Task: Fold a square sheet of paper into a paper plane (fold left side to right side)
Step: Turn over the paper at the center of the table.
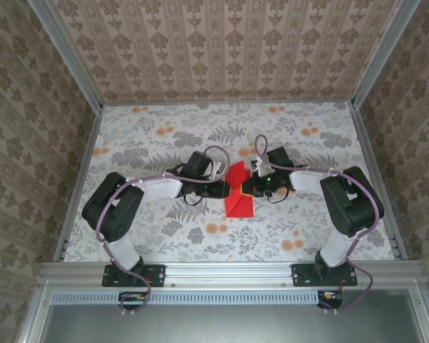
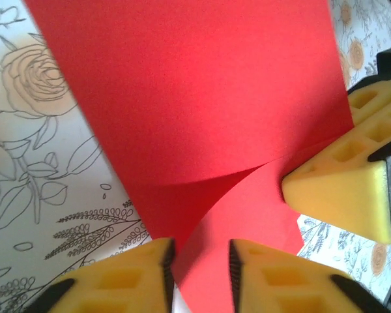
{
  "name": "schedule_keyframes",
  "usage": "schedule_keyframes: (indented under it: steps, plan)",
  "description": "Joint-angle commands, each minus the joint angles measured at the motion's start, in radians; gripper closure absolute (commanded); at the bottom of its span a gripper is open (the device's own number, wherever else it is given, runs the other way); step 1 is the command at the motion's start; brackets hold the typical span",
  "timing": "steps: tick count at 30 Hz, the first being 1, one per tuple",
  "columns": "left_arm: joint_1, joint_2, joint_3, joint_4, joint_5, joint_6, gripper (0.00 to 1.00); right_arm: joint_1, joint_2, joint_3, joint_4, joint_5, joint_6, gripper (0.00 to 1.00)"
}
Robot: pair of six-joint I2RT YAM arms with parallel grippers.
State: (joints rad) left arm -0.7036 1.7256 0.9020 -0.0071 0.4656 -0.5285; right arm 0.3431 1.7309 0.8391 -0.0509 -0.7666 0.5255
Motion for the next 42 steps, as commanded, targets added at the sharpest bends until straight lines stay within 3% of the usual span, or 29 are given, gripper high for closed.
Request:
schedule_keyframes:
  steps: [1, 5, 12, 15, 23, 32, 37, 42]
  plan:
    - [0.036, -0.068, -0.022, -0.005, -0.025, -0.027, 0.62, -0.002, -0.03, 0.033, -0.024, 0.015, -0.033, 0.96]
    - [0.089, -0.169, -0.083, 0.049, -0.007, -0.081, 0.44, -0.025, -0.088, 0.05, -0.025, 0.004, -0.054, 0.99]
    - [0.197, -0.458, -0.189, 0.156, 0.033, -0.193, 0.09, -0.1, -0.232, 0.072, 0.074, -0.12, -0.045, 1.0]
    - [0.234, -0.562, -0.205, 0.223, 0.074, -0.251, 0.0, -0.116, -0.292, 0.109, 0.108, -0.181, -0.042, 1.0]
    - [0.226, -0.585, -0.123, 0.475, 0.267, -0.39, 0.0, -0.091, -0.376, 0.241, 0.272, -0.315, 0.079, 0.98]
    - [0.153, -0.501, -0.024, 0.613, 0.338, -0.424, 0.01, -0.019, -0.371, 0.352, 0.27, -0.344, 0.112, 0.97]
    - [0.15, -0.498, -0.029, 0.681, 0.338, -0.453, 0.16, -0.011, -0.367, 0.344, 0.285, -0.343, 0.129, 0.97]
    - [0.15, -0.504, -0.032, 0.694, 0.333, -0.462, 0.42, -0.013, -0.369, 0.321, 0.295, -0.334, 0.14, 0.94]
